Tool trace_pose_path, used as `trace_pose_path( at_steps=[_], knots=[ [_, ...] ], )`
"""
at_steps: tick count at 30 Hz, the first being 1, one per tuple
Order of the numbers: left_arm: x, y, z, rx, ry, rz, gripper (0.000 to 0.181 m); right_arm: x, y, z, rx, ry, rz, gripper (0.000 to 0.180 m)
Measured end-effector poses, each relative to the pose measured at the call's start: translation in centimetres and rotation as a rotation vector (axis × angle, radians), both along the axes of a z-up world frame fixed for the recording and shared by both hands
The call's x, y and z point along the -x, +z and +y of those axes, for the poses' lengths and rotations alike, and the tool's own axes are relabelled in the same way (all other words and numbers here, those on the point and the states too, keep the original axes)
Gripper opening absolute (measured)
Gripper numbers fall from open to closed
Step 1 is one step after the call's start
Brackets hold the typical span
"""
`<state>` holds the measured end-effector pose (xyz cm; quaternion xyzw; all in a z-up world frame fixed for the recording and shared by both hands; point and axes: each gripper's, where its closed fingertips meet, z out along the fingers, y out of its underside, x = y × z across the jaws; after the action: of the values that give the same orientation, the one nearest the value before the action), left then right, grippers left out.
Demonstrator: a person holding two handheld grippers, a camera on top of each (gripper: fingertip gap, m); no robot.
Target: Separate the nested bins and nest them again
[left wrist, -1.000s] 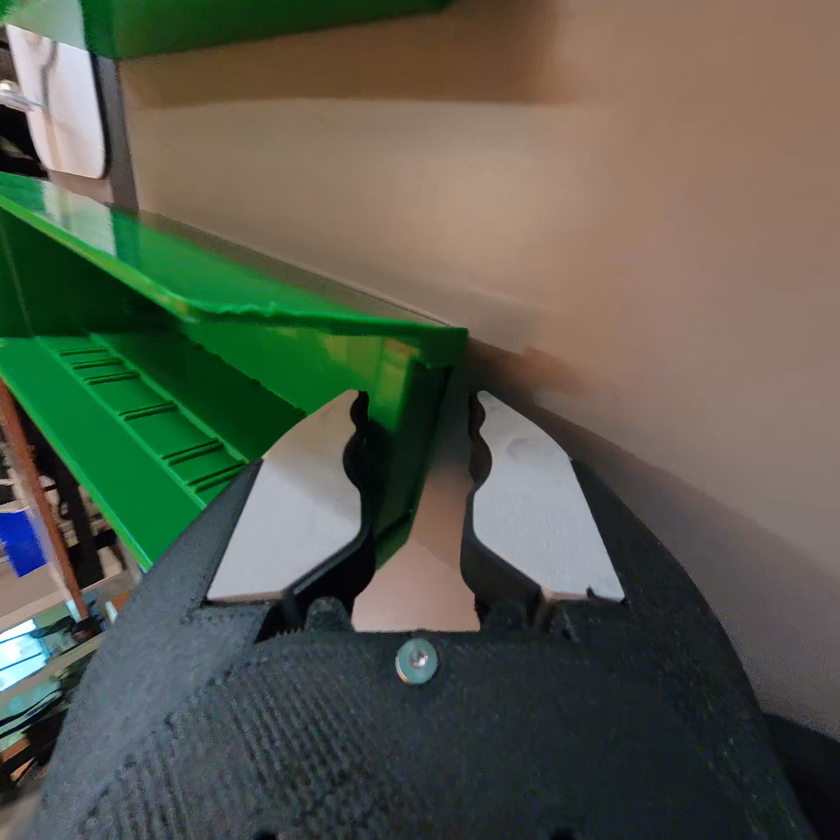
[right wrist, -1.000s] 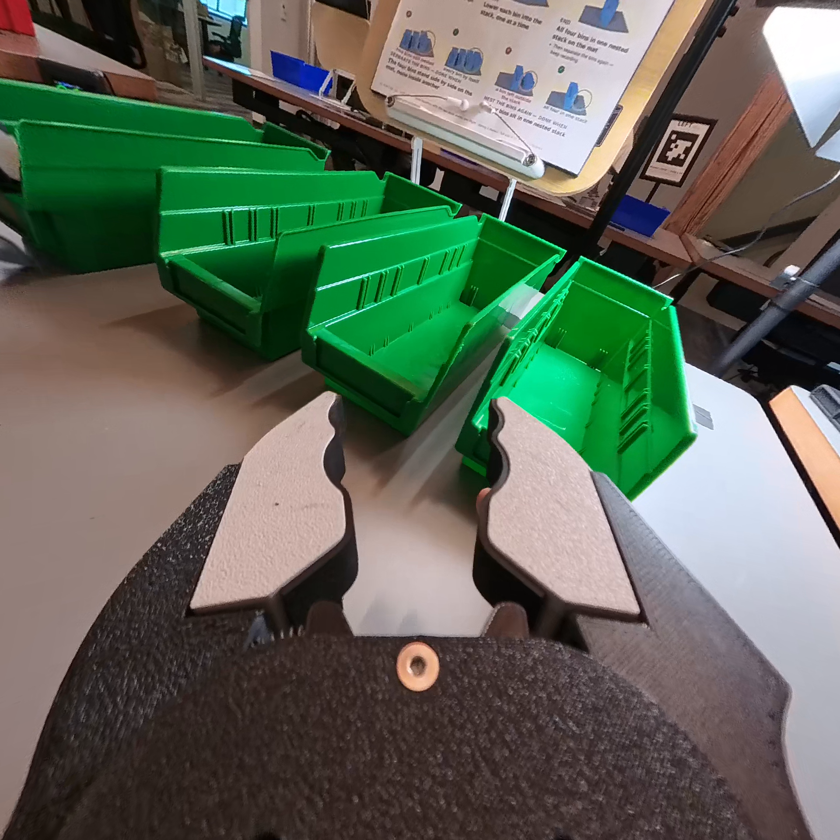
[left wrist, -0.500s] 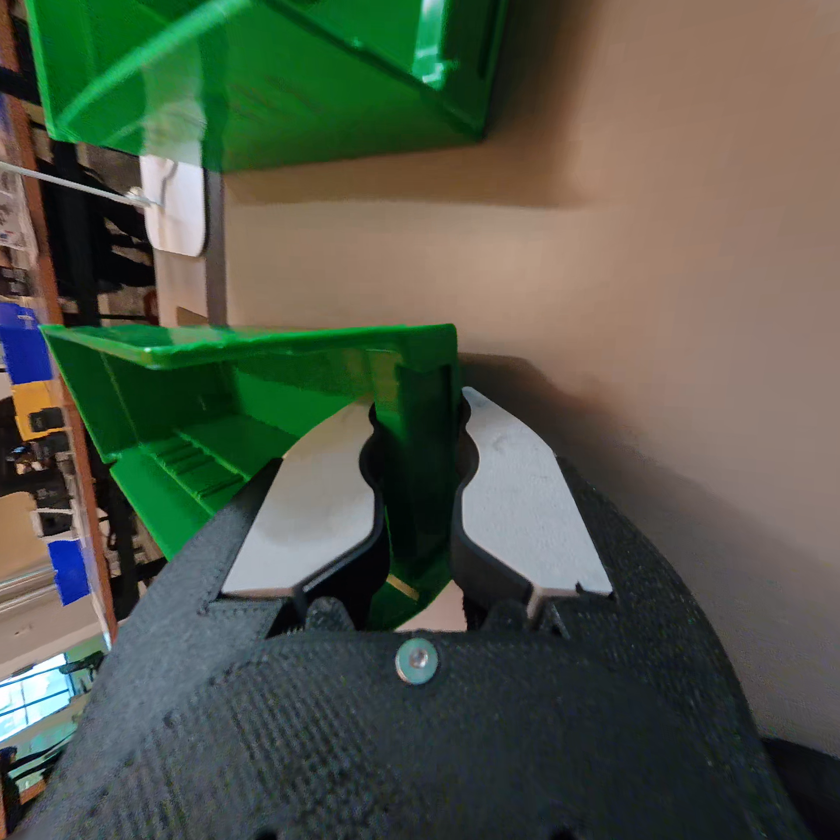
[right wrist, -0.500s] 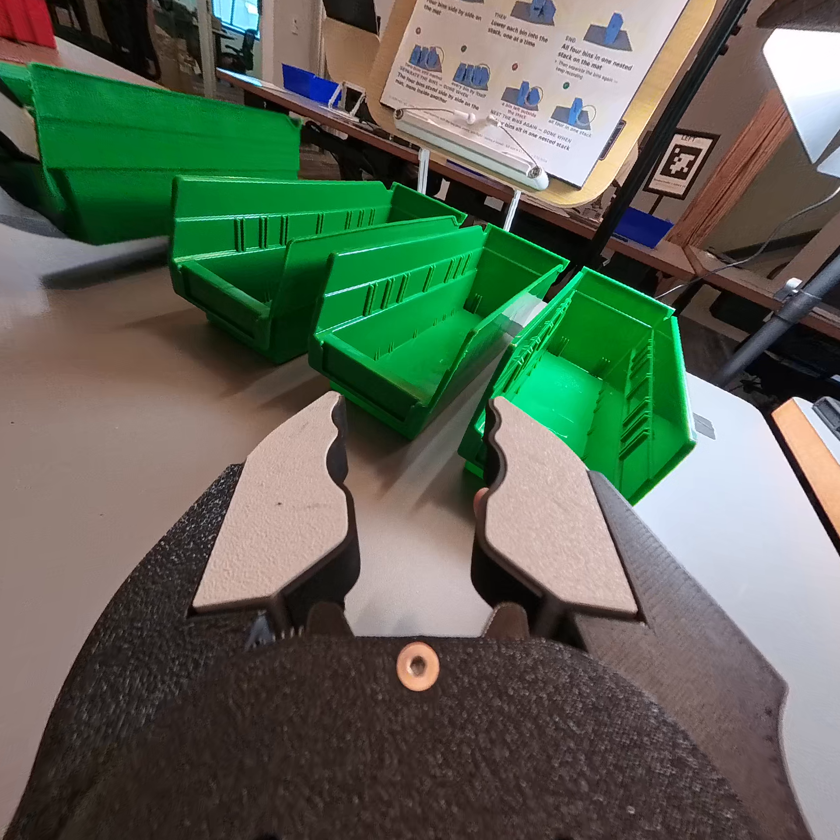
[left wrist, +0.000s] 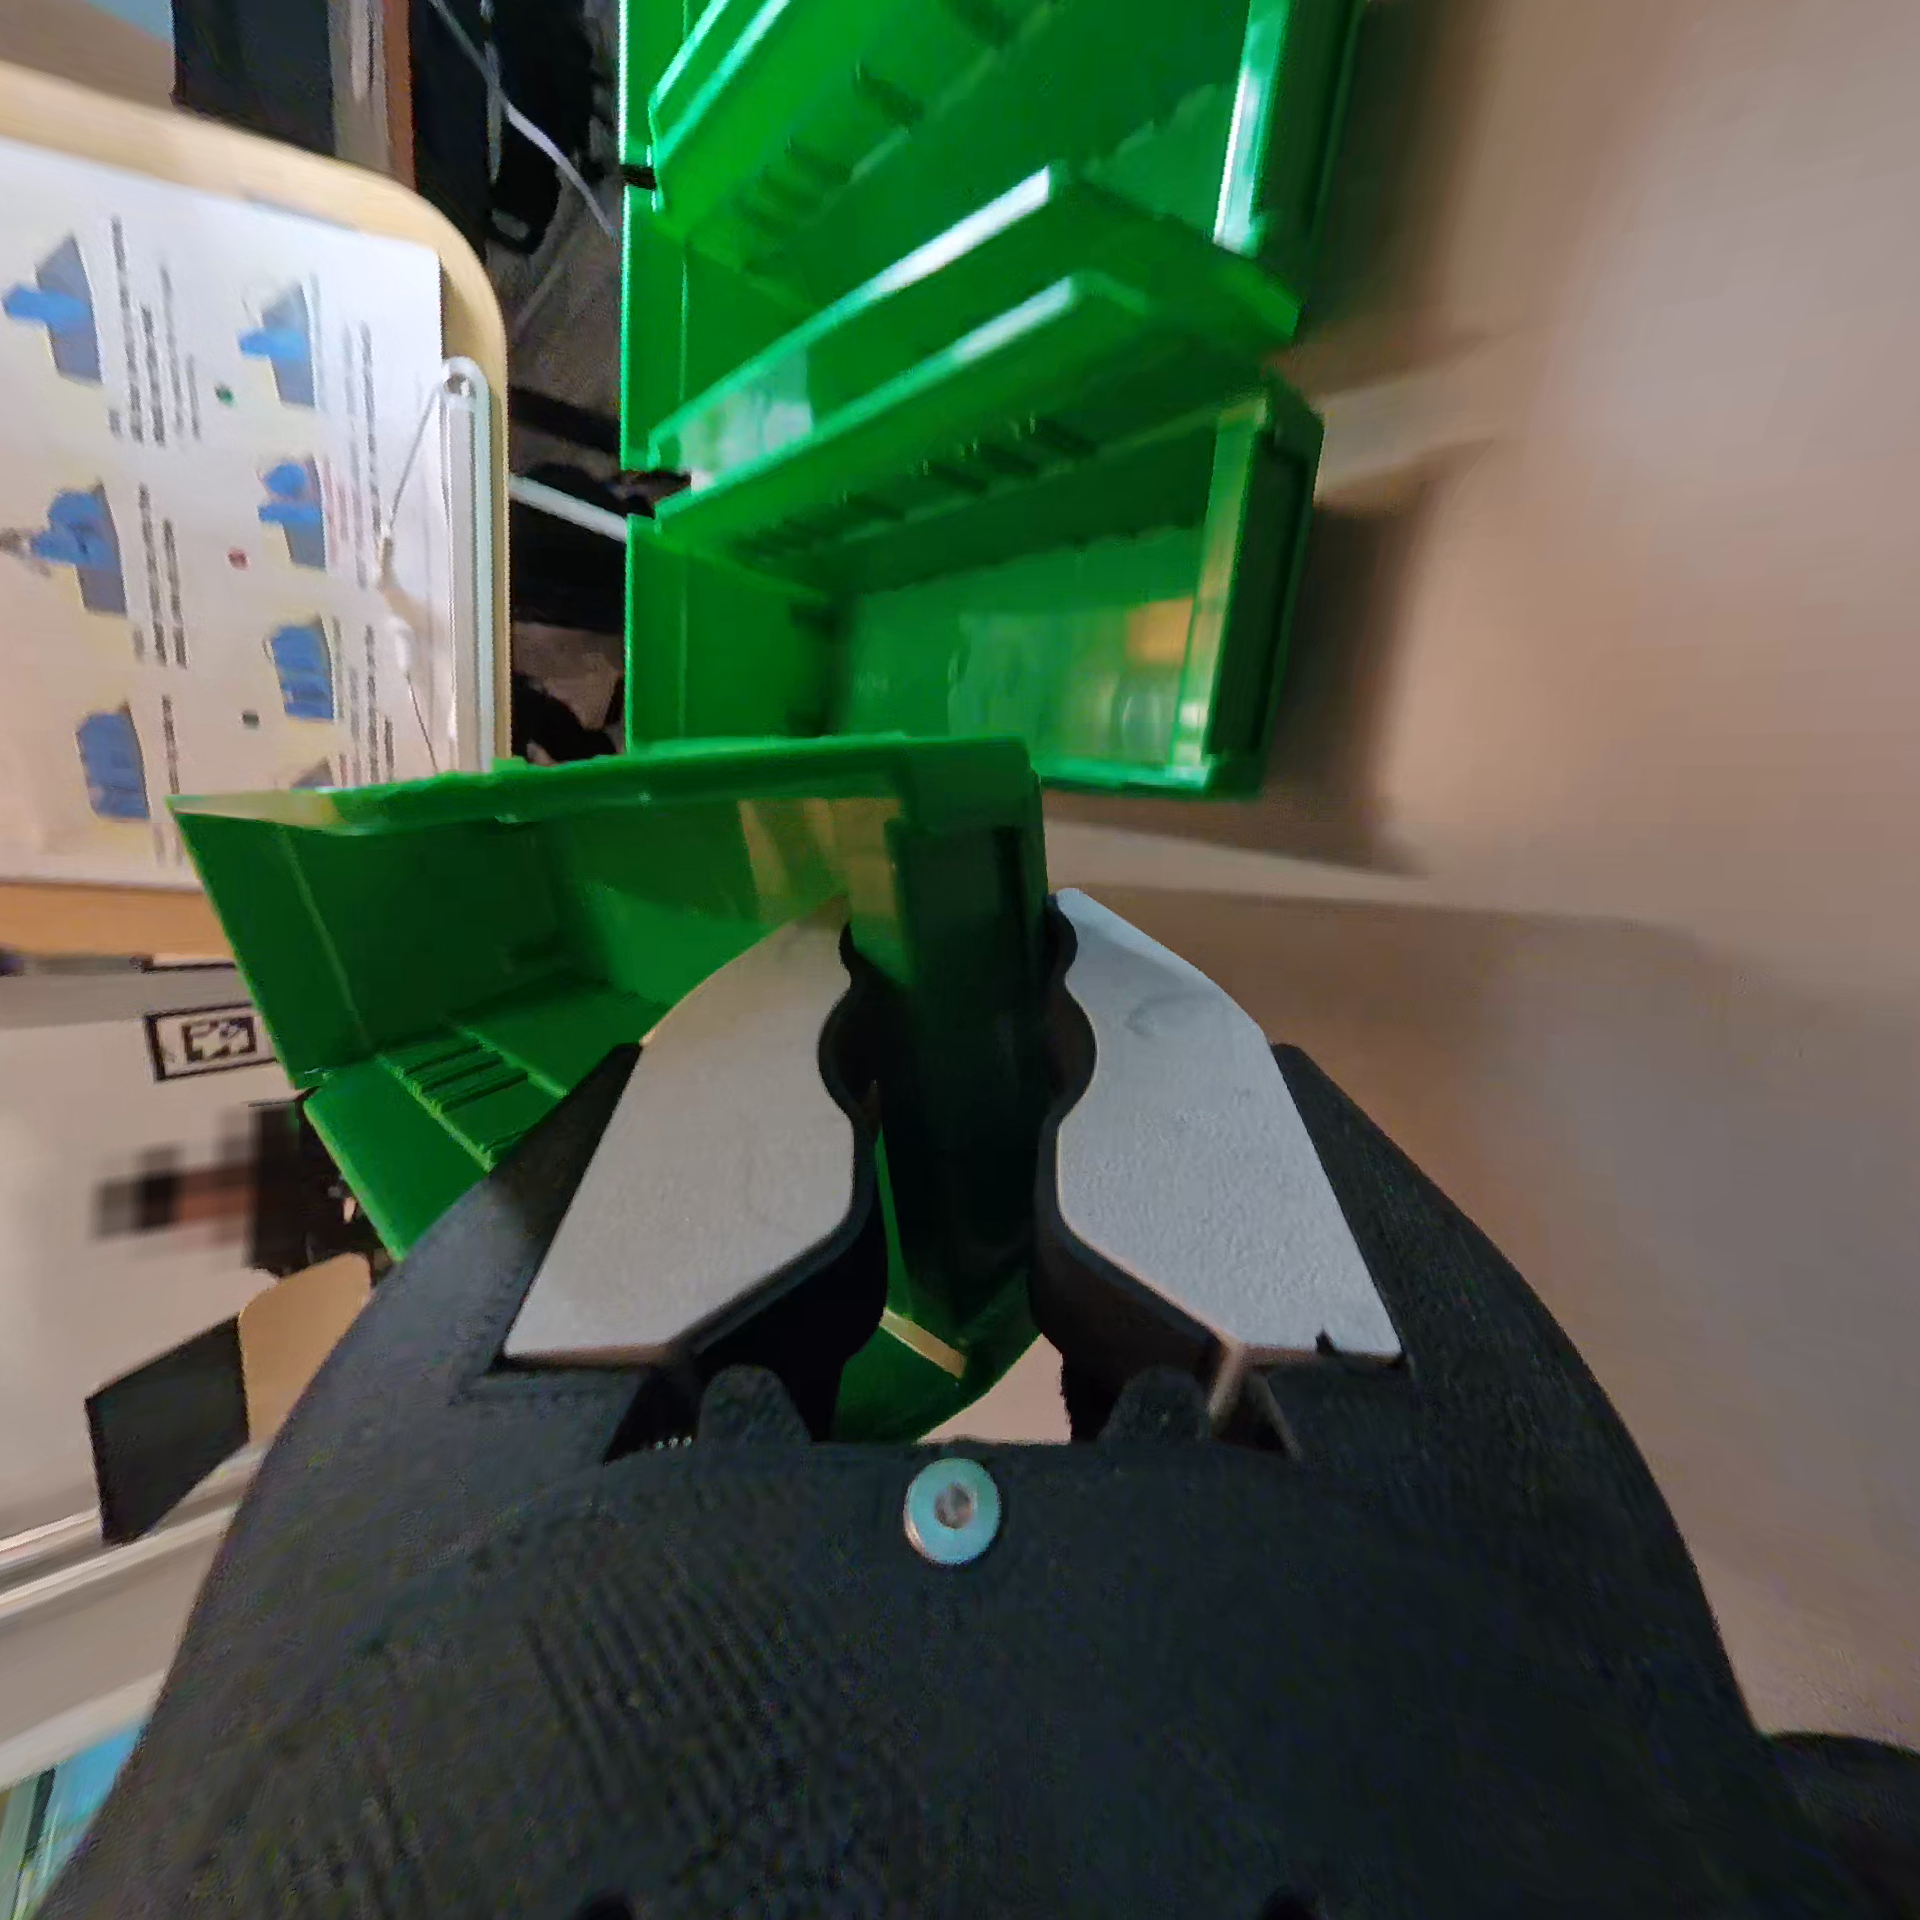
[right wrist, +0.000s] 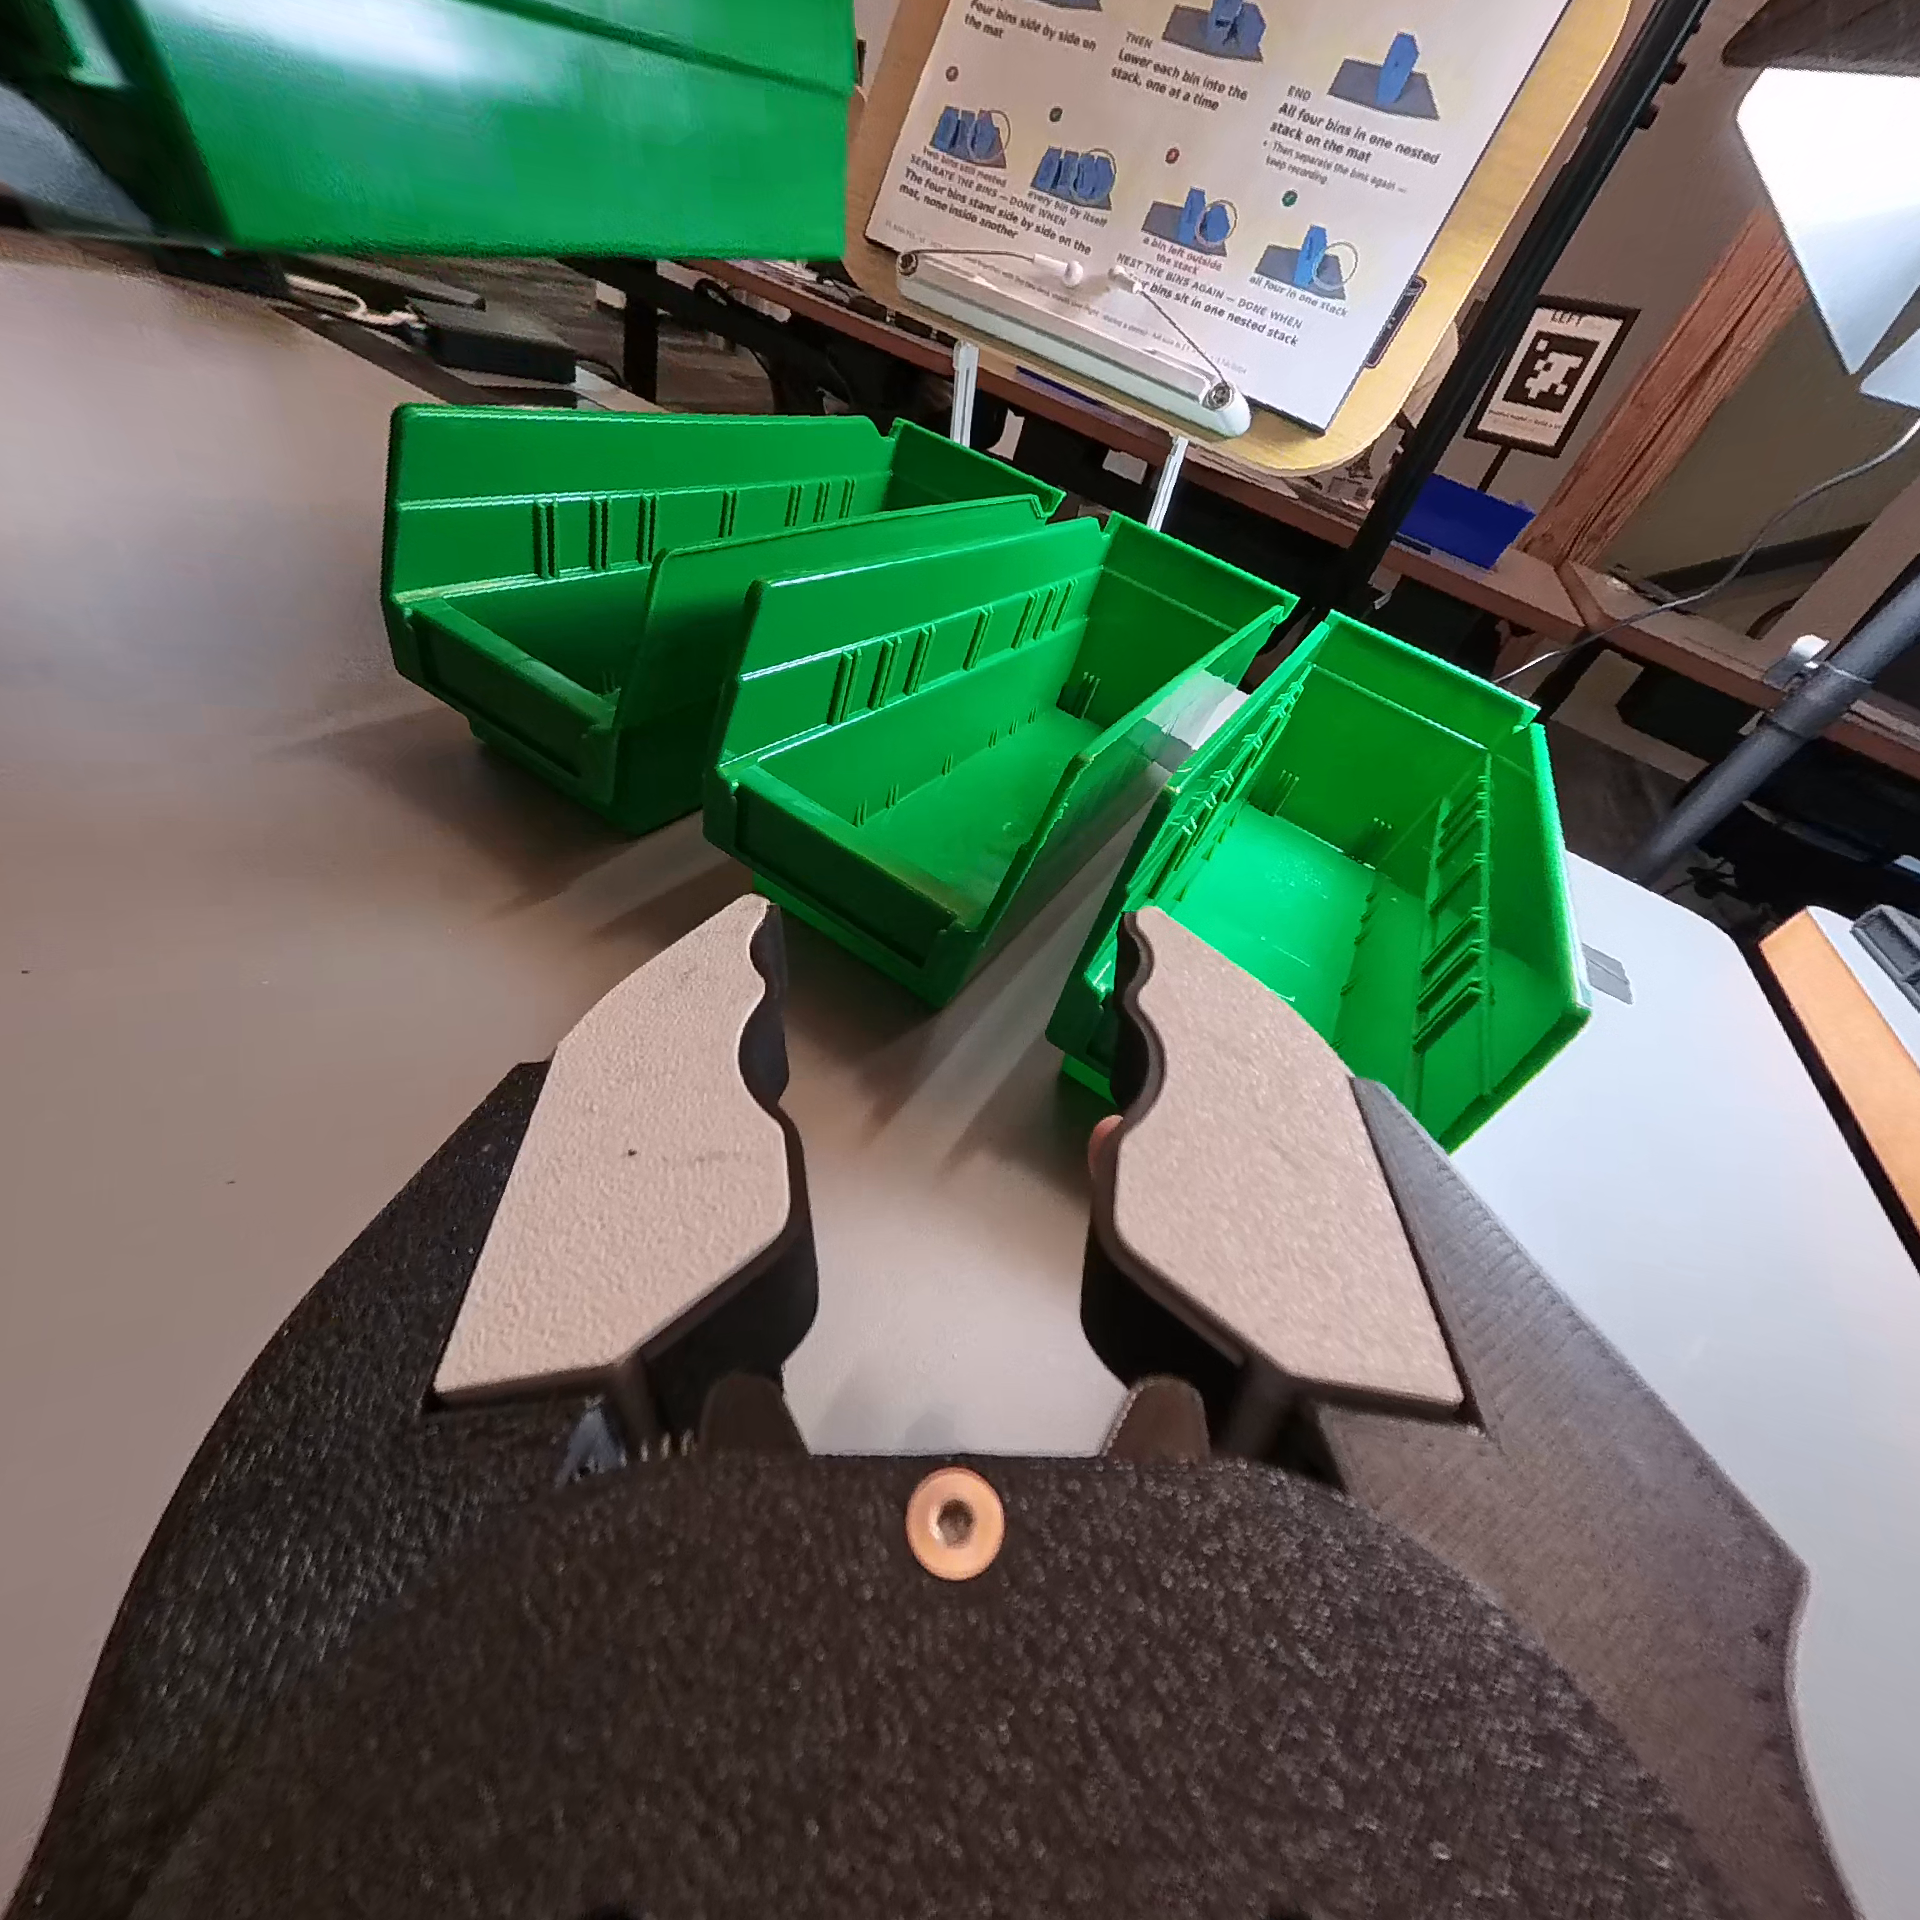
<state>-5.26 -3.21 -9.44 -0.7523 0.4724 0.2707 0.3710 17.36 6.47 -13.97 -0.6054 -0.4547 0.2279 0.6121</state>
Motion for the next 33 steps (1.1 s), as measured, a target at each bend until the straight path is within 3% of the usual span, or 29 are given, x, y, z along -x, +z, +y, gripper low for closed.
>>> trace_pose_path(
  at_steps=[5,11,20,33],
  knots=[
    [-3.7,0.6,3.4,0.077,-0.037,-0.031,0.03,-0.3,0.5,0.0,-0.001,-0.003,0.024,0.061],
    [-5.5,-1.7,6.5,0.169,0.009,0.018,0.03,-0.6,0.9,0.0,0.007,-0.003,0.049,0.062],
    [-5.7,-5.4,7.8,0.234,0.008,0.052,0.03,-0.8,1.4,-0.2,0.009,0.0,0.073,0.063],
    [-5.7,-7.4,7.7,0.244,-0.024,0.062,0.029,-0.8,1.2,-0.2,0.013,0.0,0.064,0.063]
  ],
)
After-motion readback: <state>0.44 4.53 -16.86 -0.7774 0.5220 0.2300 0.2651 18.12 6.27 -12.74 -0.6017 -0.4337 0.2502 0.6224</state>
